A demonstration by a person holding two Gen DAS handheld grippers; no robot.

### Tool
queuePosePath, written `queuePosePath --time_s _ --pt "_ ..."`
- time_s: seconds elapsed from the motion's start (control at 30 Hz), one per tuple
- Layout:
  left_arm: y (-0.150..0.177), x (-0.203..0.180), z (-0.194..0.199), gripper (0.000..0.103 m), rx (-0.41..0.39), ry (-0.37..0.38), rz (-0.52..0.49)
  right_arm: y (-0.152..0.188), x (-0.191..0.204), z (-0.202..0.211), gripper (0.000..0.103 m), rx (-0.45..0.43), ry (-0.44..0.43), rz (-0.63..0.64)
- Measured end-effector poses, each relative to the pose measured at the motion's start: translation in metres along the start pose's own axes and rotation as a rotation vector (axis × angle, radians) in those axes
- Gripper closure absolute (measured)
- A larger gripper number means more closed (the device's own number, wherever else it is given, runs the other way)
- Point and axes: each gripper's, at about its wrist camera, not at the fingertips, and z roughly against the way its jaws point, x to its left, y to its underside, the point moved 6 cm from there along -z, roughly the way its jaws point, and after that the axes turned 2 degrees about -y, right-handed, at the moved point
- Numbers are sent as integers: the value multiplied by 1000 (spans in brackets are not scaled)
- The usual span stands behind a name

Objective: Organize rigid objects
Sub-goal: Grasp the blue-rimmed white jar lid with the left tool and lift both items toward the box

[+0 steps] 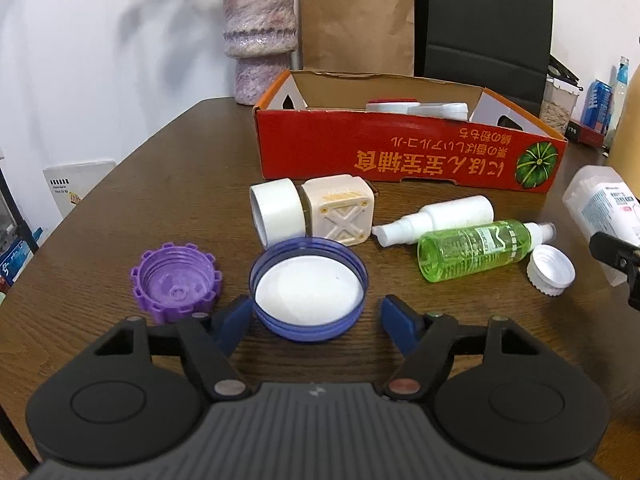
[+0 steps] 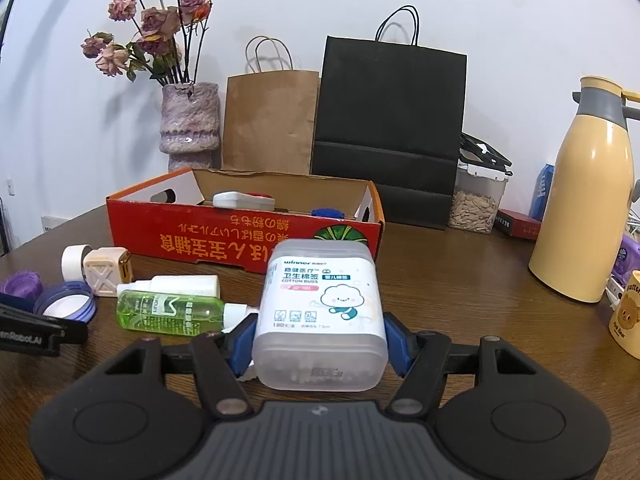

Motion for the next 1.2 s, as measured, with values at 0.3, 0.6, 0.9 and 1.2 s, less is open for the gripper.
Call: queuePosePath --time_s 0.3,0.6,0.9,1.2 --pt "-7 -4 -9 35 -7 -14 5 0 1 1 40 -1 -4 4" --pt "-10 -5 -6 36 -30 -19 -4 -1 2 3 40 -13 -7 5" --pt "-13 -3 0 36 -61 -37 7 -3 8 10 40 -40 -18 11" --pt "-20 0 11 36 -104 -36 25 -6 14 12 40 -59 -34 2"
